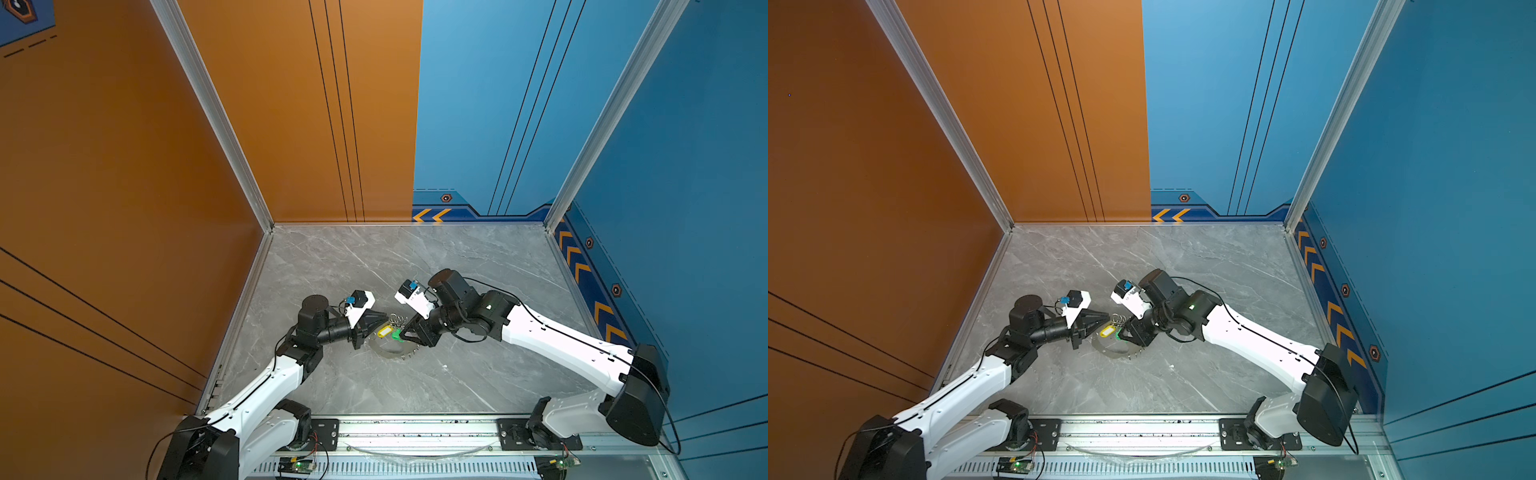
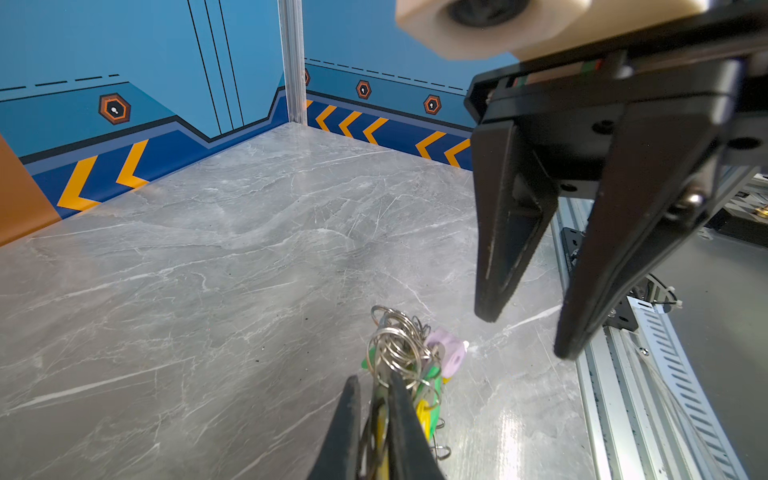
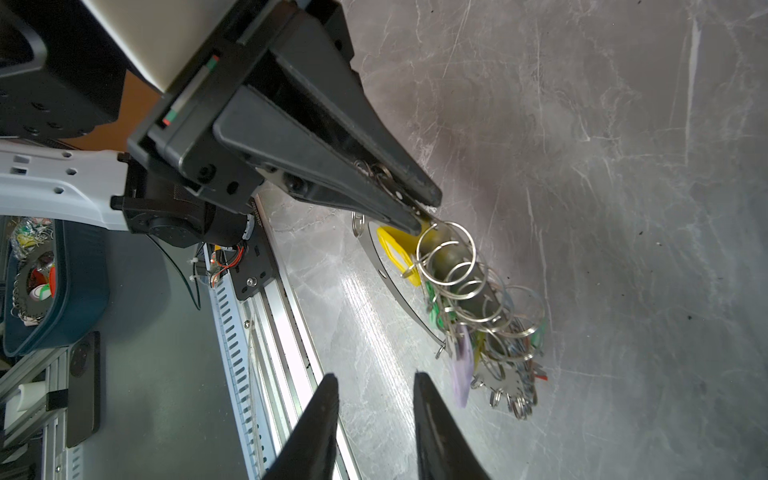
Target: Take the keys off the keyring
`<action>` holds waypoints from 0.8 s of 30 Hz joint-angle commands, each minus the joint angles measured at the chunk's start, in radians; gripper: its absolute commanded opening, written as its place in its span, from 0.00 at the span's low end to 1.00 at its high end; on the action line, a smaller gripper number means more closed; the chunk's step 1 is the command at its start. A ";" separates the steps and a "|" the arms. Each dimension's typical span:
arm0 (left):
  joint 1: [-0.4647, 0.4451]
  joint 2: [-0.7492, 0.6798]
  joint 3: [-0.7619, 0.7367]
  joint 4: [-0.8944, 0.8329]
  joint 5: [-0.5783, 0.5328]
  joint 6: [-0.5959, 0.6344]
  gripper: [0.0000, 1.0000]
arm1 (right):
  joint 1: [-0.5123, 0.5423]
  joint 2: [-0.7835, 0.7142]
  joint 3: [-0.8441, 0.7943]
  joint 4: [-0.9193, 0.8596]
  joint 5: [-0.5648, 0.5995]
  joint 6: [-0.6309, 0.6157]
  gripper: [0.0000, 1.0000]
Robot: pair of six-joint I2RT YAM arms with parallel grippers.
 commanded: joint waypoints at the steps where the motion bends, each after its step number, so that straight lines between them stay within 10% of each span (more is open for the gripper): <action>1: 0.010 -0.016 -0.004 0.020 0.005 -0.011 0.00 | -0.017 -0.032 0.025 -0.016 0.009 -0.006 0.35; 24: 0.003 -0.110 -0.043 0.022 -0.108 -0.014 0.00 | -0.059 0.092 0.005 0.252 -0.048 0.332 0.20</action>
